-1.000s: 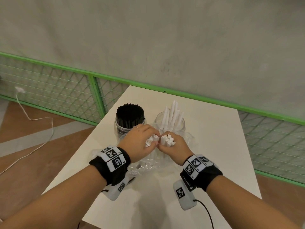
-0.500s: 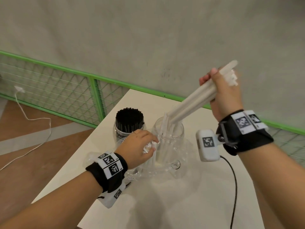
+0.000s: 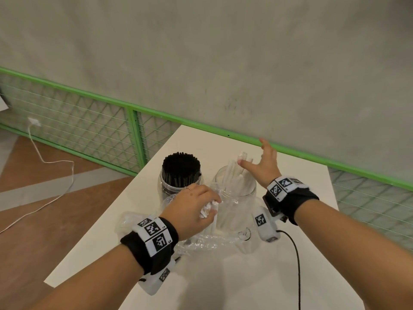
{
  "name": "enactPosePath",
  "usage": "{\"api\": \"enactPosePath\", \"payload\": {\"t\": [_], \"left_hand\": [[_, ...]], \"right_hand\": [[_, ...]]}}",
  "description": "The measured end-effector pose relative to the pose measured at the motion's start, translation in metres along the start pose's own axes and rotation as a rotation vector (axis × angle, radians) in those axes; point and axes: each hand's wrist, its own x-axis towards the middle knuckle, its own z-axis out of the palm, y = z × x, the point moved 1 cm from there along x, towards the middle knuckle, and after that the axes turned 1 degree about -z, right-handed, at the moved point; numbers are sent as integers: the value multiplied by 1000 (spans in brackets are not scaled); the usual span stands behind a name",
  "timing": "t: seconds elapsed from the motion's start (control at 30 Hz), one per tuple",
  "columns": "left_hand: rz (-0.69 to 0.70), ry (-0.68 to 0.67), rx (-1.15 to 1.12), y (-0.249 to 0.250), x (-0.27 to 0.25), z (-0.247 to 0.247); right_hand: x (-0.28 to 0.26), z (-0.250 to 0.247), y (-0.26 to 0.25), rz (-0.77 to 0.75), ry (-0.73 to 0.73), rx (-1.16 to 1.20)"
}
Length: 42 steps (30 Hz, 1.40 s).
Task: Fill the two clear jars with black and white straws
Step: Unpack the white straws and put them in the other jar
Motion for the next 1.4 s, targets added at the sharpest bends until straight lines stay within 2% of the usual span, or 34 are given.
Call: {"api": "enactPosePath", "payload": {"t": [0.1,0.17,0.23,0.33,0.53,0.8,0.97,1.1,1.3,1.4], "left_hand": [[-1,-8,8,-1,1,0],[3,-10,3,-1,0,0],[6,-13,-4,-2,0,0],[8,-14,-9,-2,0,0],[11,-13,-16,-1,0,-2],[27,-8,-24,-1,0,-4],[24,-14,-27,-3,2,-4],[22,-32,-22,-5,2,-3],[28,-25,-15,-5,2,-4],[28,-19,-14,-5,1,-3]], "right_hand": [[3,12,-6,-176,-199,-201],[4,21,-11,-224,-295,-306],[3,29,-16,-229,-330,-352],[-1,37,-21,-236,-329,-415],[5,38,-11,-344,-307,-607],[12,39,0,-309,-239,-474],[13,28,2,-388,-77,-350],[11,27,14,-324,-113,-444],[8,20,8,-333,-183,-472],[11,21,4,-340,-154,-425]]}}
